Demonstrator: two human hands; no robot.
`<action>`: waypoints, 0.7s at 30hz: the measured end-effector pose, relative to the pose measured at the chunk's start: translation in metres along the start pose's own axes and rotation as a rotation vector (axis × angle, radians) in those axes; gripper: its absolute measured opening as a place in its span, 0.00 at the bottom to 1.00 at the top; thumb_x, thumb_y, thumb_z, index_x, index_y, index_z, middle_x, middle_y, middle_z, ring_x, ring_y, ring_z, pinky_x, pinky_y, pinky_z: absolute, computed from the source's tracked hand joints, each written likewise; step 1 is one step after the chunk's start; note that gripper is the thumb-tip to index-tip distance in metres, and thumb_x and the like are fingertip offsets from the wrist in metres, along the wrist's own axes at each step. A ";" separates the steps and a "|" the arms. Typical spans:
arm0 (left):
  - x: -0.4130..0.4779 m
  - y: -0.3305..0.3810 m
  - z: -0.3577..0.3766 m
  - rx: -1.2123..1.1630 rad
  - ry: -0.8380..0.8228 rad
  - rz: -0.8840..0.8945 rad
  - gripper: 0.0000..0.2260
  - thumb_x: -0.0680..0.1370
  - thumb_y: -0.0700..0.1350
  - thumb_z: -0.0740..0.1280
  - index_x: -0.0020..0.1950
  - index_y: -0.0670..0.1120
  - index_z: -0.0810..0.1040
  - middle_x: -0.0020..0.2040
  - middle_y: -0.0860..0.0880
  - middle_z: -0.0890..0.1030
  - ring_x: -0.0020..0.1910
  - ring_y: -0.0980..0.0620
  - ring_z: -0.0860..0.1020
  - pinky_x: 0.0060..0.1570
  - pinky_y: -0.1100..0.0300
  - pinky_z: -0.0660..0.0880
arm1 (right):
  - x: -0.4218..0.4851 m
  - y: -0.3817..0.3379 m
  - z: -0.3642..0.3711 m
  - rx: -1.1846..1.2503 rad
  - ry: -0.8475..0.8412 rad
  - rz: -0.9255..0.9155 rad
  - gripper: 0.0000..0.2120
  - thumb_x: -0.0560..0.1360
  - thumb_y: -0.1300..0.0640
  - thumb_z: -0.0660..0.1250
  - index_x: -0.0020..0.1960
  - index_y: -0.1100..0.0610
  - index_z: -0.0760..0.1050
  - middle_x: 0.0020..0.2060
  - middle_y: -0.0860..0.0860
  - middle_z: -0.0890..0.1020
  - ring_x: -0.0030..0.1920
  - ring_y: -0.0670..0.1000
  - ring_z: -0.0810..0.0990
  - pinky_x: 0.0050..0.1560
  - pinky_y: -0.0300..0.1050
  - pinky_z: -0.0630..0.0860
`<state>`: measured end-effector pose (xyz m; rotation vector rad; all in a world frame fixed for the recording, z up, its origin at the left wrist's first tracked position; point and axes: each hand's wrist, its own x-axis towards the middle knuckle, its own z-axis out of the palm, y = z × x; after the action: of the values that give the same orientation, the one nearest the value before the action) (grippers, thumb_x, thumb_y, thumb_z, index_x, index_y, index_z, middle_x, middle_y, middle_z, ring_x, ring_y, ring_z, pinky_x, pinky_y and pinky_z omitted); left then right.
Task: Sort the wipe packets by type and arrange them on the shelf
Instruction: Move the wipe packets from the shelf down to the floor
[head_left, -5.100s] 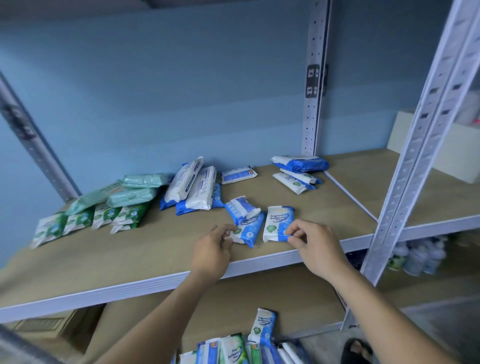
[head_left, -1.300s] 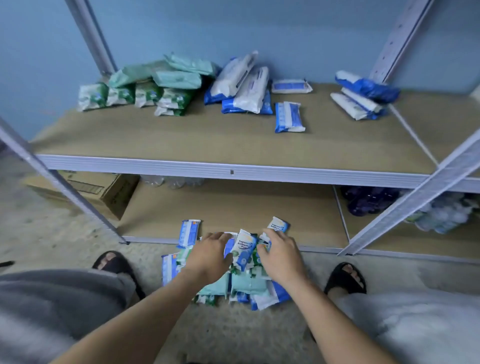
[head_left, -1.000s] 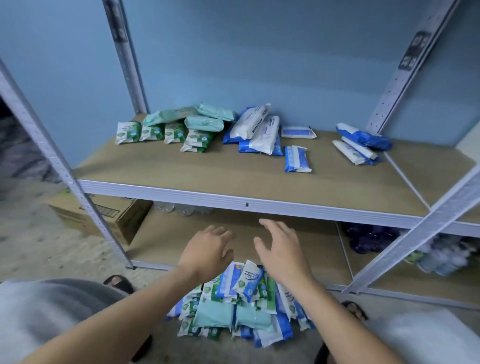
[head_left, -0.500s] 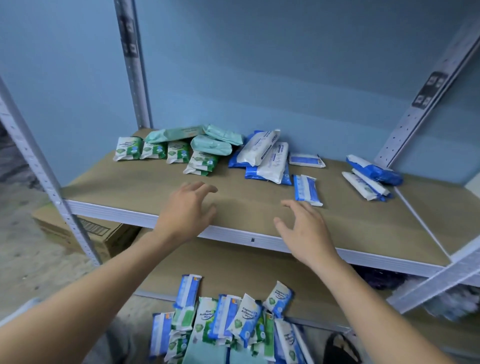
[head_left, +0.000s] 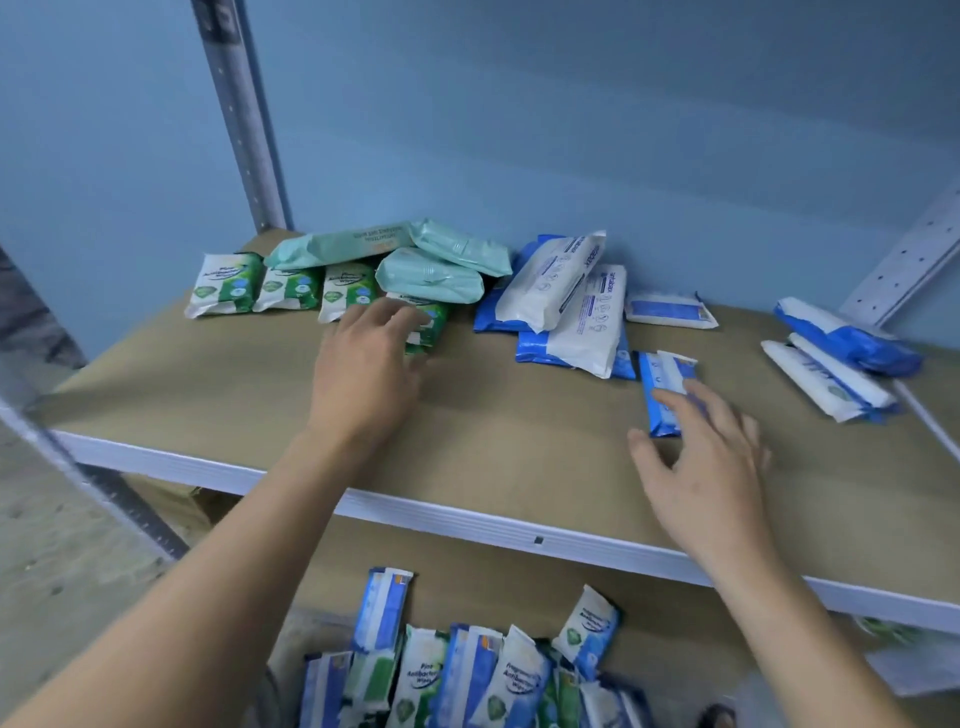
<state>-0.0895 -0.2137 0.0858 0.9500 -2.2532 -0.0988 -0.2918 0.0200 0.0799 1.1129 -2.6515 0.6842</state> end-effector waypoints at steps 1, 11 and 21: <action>0.005 0.000 0.004 -0.006 0.007 -0.017 0.16 0.71 0.41 0.73 0.59 0.47 0.82 0.58 0.47 0.82 0.55 0.40 0.77 0.54 0.46 0.74 | 0.005 -0.001 0.002 0.009 0.013 0.004 0.20 0.76 0.49 0.69 0.67 0.50 0.76 0.73 0.51 0.70 0.68 0.61 0.67 0.67 0.60 0.63; 0.023 0.003 0.029 -0.149 -0.019 -0.037 0.10 0.69 0.37 0.76 0.49 0.43 0.84 0.49 0.45 0.83 0.53 0.39 0.75 0.46 0.48 0.74 | 0.032 0.011 0.021 0.052 -0.004 0.028 0.17 0.77 0.51 0.68 0.64 0.52 0.78 0.72 0.53 0.70 0.66 0.61 0.67 0.68 0.55 0.67; 0.017 -0.006 0.026 -0.163 0.000 0.081 0.03 0.73 0.37 0.75 0.44 0.43 0.83 0.43 0.48 0.82 0.46 0.43 0.74 0.41 0.49 0.73 | 0.034 0.016 0.022 0.120 0.059 -0.019 0.11 0.75 0.61 0.70 0.57 0.54 0.81 0.64 0.53 0.76 0.57 0.61 0.71 0.58 0.46 0.65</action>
<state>-0.1101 -0.2342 0.0735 0.7715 -2.2414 -0.2426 -0.3264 -0.0023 0.0667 1.1278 -2.5766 0.8691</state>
